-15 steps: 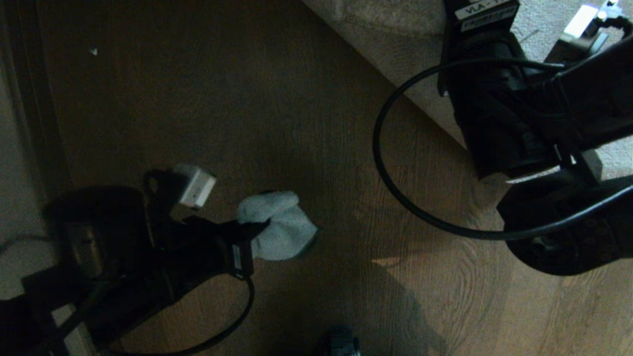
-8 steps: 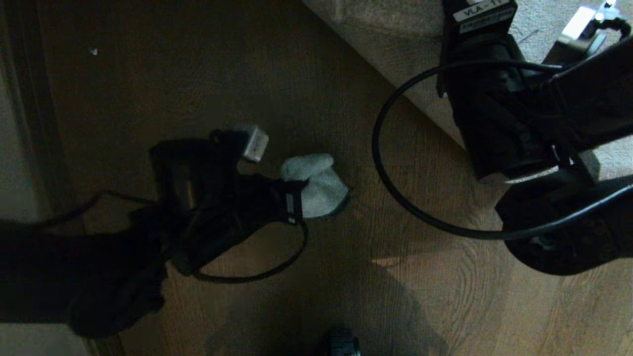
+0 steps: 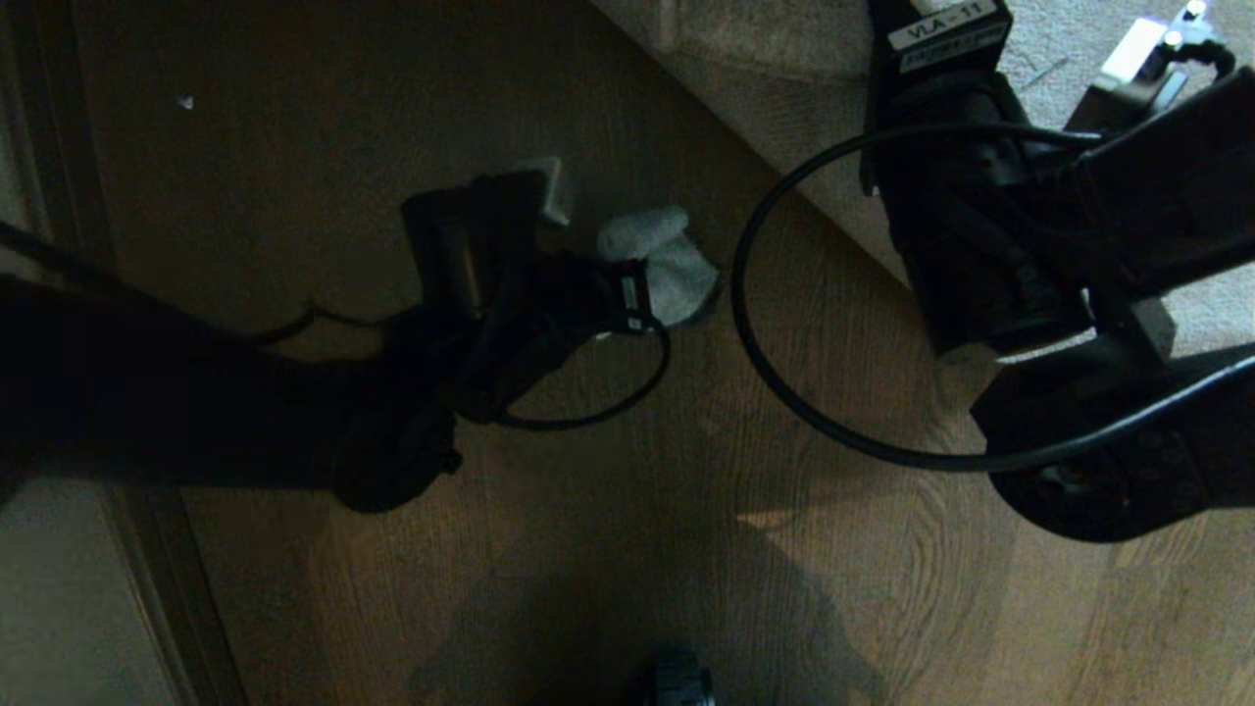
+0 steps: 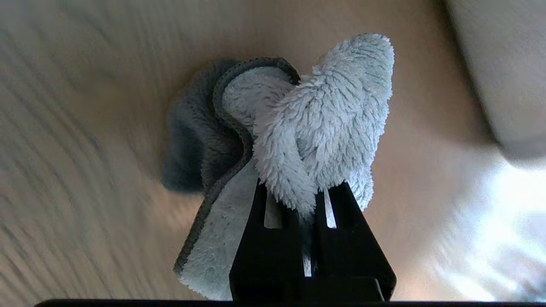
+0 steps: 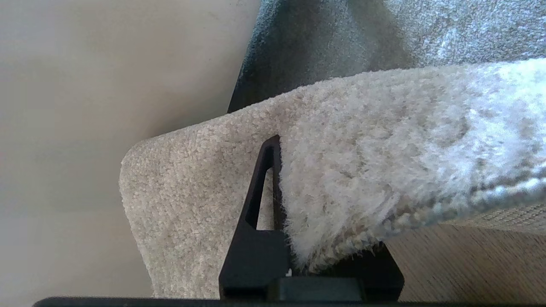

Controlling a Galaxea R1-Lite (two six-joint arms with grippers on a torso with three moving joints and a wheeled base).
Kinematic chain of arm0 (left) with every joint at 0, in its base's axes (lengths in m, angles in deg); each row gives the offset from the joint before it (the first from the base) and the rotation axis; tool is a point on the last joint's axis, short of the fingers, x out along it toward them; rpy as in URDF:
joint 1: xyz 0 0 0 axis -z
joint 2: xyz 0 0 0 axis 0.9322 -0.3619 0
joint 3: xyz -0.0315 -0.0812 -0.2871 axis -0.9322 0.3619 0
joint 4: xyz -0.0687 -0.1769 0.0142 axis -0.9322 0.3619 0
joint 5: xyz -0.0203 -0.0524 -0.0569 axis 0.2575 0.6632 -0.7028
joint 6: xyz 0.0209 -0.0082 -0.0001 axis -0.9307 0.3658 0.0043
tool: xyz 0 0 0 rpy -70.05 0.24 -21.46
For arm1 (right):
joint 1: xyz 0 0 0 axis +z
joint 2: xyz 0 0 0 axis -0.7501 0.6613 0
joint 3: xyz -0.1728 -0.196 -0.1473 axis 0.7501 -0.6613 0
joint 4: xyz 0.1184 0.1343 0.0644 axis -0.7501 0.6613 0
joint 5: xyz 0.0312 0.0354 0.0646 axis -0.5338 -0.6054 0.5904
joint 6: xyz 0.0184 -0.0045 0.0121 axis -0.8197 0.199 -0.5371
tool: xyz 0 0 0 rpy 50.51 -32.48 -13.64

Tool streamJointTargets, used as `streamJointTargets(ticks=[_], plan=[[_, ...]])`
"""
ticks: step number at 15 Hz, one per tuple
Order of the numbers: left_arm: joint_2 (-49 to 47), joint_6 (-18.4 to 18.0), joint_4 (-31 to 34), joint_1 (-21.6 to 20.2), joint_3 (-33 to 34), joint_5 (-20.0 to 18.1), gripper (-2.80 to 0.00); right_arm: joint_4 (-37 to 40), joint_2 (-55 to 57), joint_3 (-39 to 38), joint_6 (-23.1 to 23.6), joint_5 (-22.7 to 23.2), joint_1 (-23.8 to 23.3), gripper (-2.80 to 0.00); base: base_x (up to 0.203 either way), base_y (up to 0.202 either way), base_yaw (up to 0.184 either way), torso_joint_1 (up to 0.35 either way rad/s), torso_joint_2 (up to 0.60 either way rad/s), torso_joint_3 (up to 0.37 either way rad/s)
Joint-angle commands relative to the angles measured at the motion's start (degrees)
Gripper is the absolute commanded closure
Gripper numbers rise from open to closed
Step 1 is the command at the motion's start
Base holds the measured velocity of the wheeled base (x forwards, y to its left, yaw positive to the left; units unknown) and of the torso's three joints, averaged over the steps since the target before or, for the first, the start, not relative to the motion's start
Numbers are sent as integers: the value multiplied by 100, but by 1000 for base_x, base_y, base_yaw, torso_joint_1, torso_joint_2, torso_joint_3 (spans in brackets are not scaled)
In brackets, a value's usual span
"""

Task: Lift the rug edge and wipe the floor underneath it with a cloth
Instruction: Wipe the floor under the carpet with a rag

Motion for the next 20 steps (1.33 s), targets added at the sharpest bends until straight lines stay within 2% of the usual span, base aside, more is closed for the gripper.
streamJointTargets(ticks=[1, 8, 20], plan=[[-332, 9, -39, -259, -434, 89, 0, -274, 15, 3, -23, -13, 2, 0, 0, 0, 0, 0, 0, 0], [-366, 16, -31, -1054, -1167, 94, 0, -274, -3, -32, -23, -13, 2, 0, 0, 0, 0, 0, 0, 0], [30, 23, -5, -2149, -1120, 57, 0, -274, -55, -120, -23, -5, 10, 0, 0, 0, 0, 0, 0, 0]])
